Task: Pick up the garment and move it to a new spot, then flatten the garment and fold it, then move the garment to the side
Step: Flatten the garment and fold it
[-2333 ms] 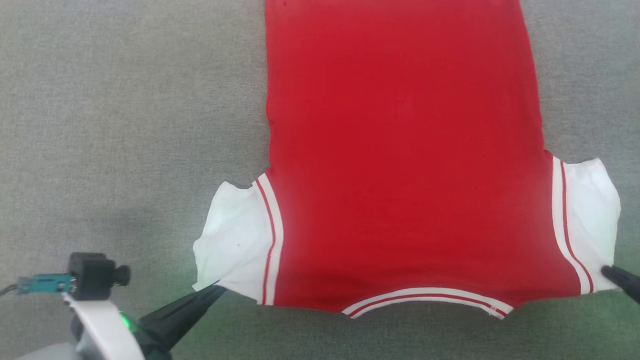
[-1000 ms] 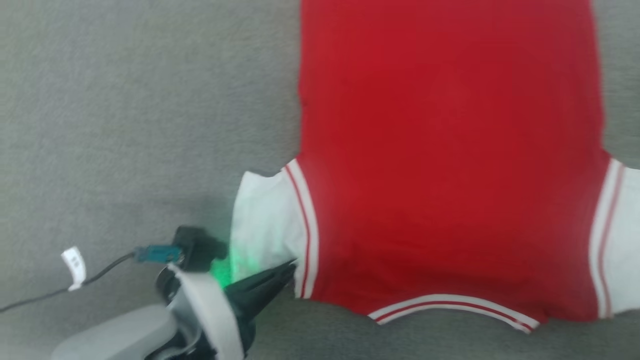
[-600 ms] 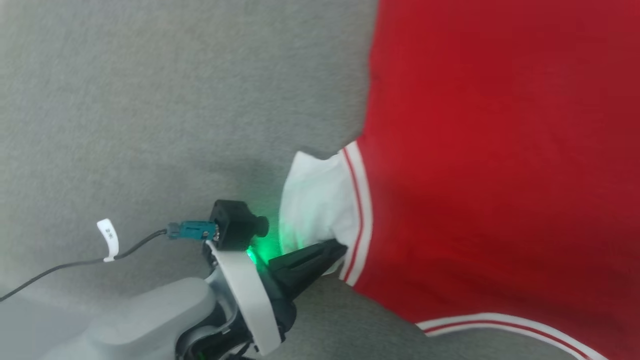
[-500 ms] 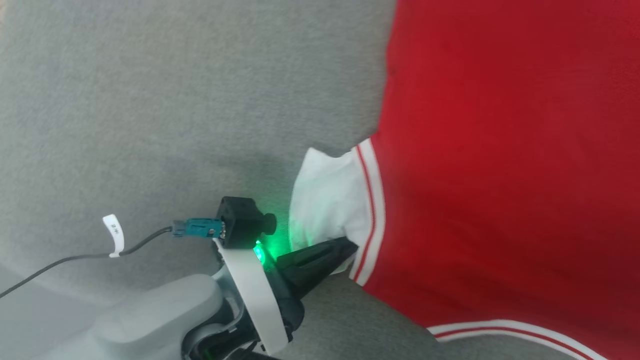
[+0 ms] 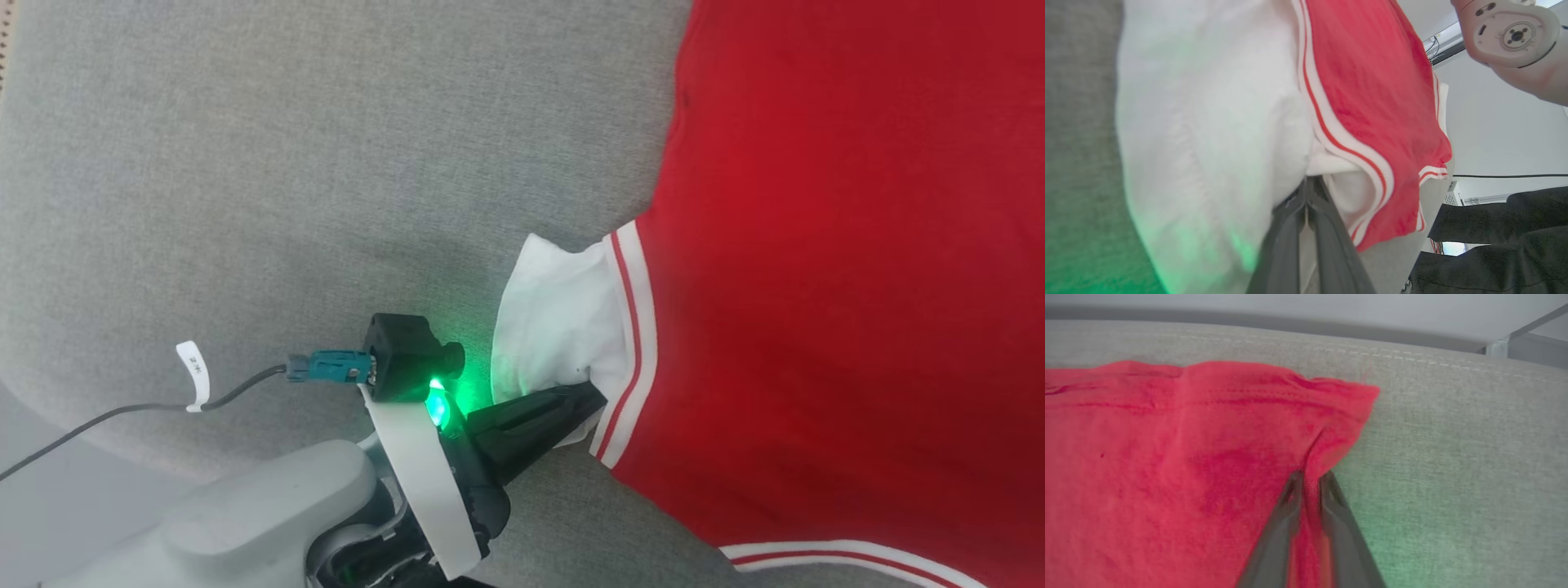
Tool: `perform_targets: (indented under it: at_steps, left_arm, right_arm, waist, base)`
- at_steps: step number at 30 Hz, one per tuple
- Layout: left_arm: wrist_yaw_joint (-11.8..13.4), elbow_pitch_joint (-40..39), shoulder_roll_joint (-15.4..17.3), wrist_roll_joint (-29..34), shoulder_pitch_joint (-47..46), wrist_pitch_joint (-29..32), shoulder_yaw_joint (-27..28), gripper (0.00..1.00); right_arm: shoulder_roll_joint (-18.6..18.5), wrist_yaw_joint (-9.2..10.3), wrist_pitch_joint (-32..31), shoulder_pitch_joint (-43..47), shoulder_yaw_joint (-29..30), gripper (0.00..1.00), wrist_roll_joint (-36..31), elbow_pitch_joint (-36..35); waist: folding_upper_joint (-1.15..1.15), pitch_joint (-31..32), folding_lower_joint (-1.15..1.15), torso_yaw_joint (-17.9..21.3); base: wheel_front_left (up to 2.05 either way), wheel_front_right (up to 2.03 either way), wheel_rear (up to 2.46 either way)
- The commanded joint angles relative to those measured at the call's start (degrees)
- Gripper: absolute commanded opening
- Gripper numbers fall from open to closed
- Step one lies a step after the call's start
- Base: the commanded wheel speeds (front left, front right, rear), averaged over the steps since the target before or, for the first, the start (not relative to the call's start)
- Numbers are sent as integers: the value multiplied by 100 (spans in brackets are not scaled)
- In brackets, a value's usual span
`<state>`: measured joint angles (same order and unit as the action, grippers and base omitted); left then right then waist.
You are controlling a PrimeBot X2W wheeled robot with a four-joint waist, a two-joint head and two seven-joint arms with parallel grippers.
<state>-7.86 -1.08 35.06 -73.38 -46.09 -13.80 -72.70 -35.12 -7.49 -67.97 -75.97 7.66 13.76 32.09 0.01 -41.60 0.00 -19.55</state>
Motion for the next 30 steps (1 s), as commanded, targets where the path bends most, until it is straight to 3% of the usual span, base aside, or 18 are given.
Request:
perform_targets:
  at_steps: [1,5,9,13,16,22,26,30]
  left_arm:
    - [71,499,-92,-57,65,66,-118,0]
    - [71,550,43,-160,124,-45,-88,0]
    - [70,537,194,-222,240,-107,-23,0]
    - [67,448,366,-237,484,-123,301,0]
    - [48,390,466,-151,833,-128,598,0]
    - [47,455,586,45,1290,-130,1002,0]
    - [47,430,680,48,1636,-130,1316,0]
    - [47,404,686,94,1869,-131,1536,0]
  right_arm:
    - [57,-1,38,123,-3,0,43,115]
    - [-2,-1,307,305,-139,0,354,-27]
    - [-412,-1,487,1006,-430,0,1050,-413]
    - [-809,-1,514,2090,-440,0,1959,-1017]
    - [-1015,-1,474,3532,-207,0,2772,-1787]
    - [-632,-1,201,6029,331,0,3583,-3202]
    - [-231,-1,116,7408,104,0,3750,-4100]
    - [107,-1,147,8166,-247,0,3767,-4612]
  waist:
    - [-1,67,0,74]
    - [-1,337,0,323]
    - [-1,738,0,595]
    - [-1,1124,0,869]
    - [-1,1481,0,1128]
    - [-1,1848,0,1438]
    - [-1,2001,0,1692]
    - [-1,2078,0,1845]
  base:
    - [0,0,0]
    - [0,0,0]
    - [0,0,0]
    - [0,0,0]
    - [0,0,0]
    - [0,0,0]
    - [0,0,0]
    - [0,0,0]
